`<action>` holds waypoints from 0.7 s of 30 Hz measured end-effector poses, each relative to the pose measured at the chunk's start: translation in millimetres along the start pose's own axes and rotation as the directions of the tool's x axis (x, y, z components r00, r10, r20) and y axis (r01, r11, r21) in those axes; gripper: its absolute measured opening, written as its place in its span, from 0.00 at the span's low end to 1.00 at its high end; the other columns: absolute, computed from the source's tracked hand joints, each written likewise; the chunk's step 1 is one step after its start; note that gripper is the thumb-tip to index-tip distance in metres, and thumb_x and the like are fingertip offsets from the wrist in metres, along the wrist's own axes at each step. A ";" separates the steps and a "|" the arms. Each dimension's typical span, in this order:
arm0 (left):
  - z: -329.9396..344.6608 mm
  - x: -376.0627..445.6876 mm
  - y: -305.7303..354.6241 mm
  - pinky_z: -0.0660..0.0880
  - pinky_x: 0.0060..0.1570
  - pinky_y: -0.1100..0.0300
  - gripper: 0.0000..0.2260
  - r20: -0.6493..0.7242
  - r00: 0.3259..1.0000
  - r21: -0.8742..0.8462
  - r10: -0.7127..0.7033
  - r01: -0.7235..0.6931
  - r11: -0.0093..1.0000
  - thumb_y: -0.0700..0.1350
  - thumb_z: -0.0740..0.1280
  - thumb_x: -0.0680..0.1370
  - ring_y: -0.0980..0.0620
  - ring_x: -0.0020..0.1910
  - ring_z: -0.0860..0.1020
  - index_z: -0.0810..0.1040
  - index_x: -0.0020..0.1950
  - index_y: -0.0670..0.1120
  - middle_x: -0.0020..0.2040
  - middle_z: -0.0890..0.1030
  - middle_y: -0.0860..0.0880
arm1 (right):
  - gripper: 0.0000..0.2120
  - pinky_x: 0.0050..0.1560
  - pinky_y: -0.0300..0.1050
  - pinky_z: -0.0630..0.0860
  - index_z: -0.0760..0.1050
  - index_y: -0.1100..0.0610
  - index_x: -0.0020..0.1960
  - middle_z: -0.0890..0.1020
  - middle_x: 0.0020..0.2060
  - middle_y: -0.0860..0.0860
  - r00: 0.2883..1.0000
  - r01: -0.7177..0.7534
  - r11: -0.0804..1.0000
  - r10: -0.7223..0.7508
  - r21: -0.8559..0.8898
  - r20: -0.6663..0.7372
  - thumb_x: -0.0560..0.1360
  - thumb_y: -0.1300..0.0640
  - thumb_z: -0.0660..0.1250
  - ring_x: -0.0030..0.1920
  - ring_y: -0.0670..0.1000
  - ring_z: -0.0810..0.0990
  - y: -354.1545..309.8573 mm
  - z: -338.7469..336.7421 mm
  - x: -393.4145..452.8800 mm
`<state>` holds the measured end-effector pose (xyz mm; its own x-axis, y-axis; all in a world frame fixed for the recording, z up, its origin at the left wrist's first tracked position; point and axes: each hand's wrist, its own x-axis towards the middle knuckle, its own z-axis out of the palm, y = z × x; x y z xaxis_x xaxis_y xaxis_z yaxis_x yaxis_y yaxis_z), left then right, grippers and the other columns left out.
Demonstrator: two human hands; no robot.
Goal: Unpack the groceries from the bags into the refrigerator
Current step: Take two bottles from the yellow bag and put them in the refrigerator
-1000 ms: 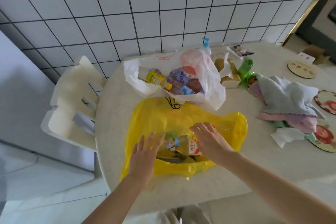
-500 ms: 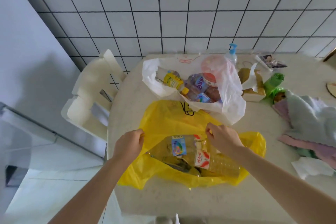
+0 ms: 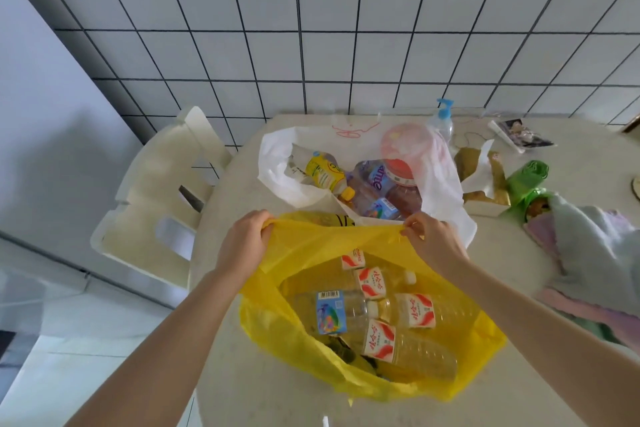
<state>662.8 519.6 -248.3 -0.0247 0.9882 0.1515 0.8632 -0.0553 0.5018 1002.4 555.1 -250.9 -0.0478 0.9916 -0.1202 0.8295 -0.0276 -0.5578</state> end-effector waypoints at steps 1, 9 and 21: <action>3.0 6.2 -1.5 0.78 0.44 0.53 0.05 0.005 1.000 0.004 -0.013 0.013 1.000 0.41 0.66 0.79 0.47 0.45 0.80 0.79 0.53 0.42 0.48 0.82 0.46 | 0.05 0.51 0.45 0.76 0.76 0.54 0.54 0.83 0.49 0.51 1.000 -0.009 1.000 0.009 0.004 0.017 0.79 0.57 0.64 0.50 0.54 0.80 1.3 3.7 5.6; 38.6 18.0 -32.6 0.74 0.48 0.53 0.08 0.217 0.956 0.164 -0.198 0.164 0.973 0.42 0.65 0.79 0.43 0.51 0.79 0.78 0.57 0.42 0.51 0.81 0.43 | 0.23 0.56 0.49 0.76 0.60 0.56 0.69 0.74 0.60 0.57 0.967 0.029 0.990 0.007 -0.135 0.254 0.77 0.62 0.63 0.56 0.57 0.75 2.5 27.3 29.3; 20.0 -50.0 12.1 0.40 0.73 0.41 0.37 0.353 0.924 0.242 -0.145 0.059 0.968 0.74 0.52 0.68 0.45 0.77 0.35 0.48 0.76 0.66 0.78 0.39 0.59 | 0.18 0.53 0.49 0.79 0.77 0.52 0.57 0.75 0.64 0.54 0.587 0.810 0.514 -0.708 -0.283 0.393 0.69 0.57 0.75 0.64 0.57 0.74 -50.9 56.2 16.3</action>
<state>684.5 472.5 -266.9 0.0302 0.9718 -0.2338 0.9566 0.0397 0.2887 928.2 565.6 -270.6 -0.8340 0.5517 0.0021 0.5451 0.8246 -0.1515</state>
